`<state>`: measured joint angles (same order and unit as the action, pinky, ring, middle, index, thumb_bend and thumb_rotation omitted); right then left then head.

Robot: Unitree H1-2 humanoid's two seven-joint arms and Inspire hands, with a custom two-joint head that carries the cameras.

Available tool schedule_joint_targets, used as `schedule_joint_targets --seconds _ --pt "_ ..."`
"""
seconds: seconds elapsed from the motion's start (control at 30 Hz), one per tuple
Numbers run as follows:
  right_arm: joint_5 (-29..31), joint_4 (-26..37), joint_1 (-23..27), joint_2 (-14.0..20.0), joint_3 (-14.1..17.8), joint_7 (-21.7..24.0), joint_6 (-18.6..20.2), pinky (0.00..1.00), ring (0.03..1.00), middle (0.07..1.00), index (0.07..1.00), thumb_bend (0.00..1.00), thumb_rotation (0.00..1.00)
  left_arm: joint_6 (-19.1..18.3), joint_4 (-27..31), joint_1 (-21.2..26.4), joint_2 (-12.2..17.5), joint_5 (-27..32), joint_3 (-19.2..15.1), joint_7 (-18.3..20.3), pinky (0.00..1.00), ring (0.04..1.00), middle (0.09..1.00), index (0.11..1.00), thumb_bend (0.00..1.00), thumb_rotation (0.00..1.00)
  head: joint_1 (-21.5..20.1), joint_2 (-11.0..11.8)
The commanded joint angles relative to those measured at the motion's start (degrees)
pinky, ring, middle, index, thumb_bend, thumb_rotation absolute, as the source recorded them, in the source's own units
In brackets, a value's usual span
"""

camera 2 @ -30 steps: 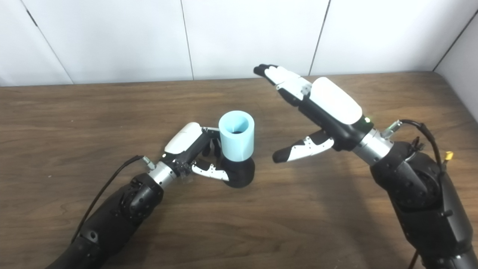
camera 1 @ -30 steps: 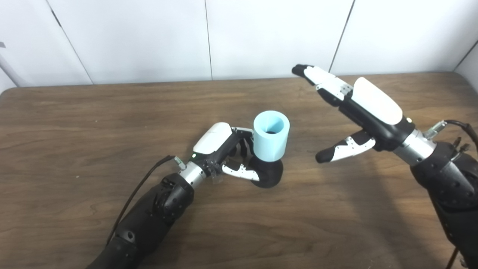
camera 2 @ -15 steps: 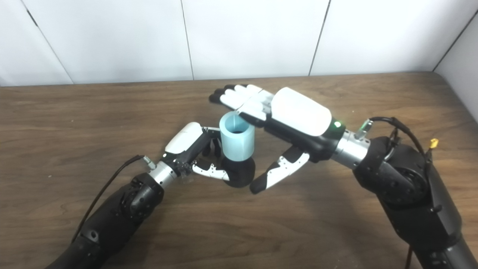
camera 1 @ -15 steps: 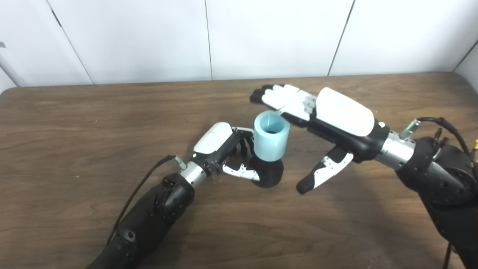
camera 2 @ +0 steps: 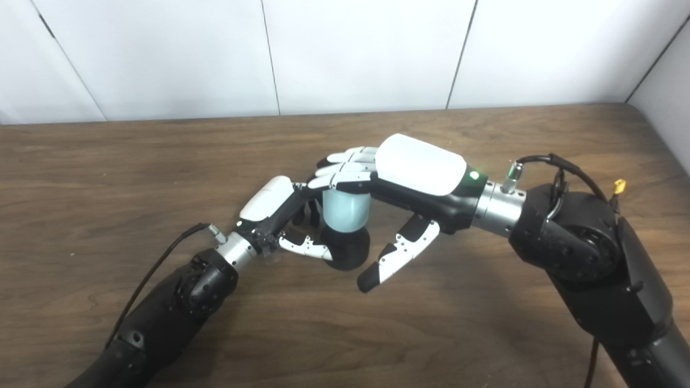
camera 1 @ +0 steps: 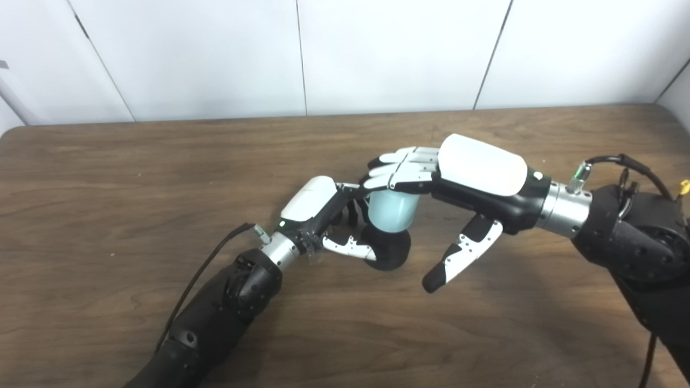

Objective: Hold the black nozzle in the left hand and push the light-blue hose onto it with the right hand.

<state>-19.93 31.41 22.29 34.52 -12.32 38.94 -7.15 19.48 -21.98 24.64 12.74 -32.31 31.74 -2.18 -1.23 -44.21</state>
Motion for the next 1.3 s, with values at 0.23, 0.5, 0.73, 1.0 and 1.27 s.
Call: schedule_joint_targets --seconds 0.23,0.5,0.73,1.0,1.27 --pt "-4.61 0.36 0.34 3.88 -2.81 3.57 0.85 0.79 0.853 0.813 0.774 0.91 0.91 -4.47 -4.13 -4.89 2.2 -3.53 2.46 5.96 0.36 0.416 0.468 0.502 0.5 0.0 -0.26 -0.61" --pt "-8.52 0.16 -1.52 4.42 -5.11 5.17 2.83 0.81 0.897 0.872 0.839 0.9 0.91 -4.72 -4.14 -4.7 1.92 -3.5 2.4 6.01 0.36 0.421 0.485 0.496 0.5 0.0 -0.02 -0.7" --pt "-11.24 -1.38 -5.3 2.81 -5.8 0.48 -0.18 0.85 0.952 0.944 0.901 0.86 0.9 -4.77 -4.03 -4.84 1.8 -3.3 2.3 5.99 0.36 0.412 0.484 0.502 0.5 0.0 0.28 -0.82" --pt "-13.47 -3.68 -7.95 0.18 -7.89 -3.47 -0.81 0.92 1.0 1.0 0.99 0.85 0.91 -4.76 -3.72 -4.99 1.75 -3.07 2.13 6.12 0.35 0.409 0.483 0.506 0.5 0.0 0.7 -1.24" --pt "-13.77 -4.78 -8.07 -0.66 -9.61 -3.71 -1.28 0.93 1.0 1.0 1.0 0.84 0.93 -5.0 -3.26 -5.0 2.07 -2.96 1.99 6.54 0.34 0.401 0.481 0.51 0.5 0.0 0.66 -1.49"
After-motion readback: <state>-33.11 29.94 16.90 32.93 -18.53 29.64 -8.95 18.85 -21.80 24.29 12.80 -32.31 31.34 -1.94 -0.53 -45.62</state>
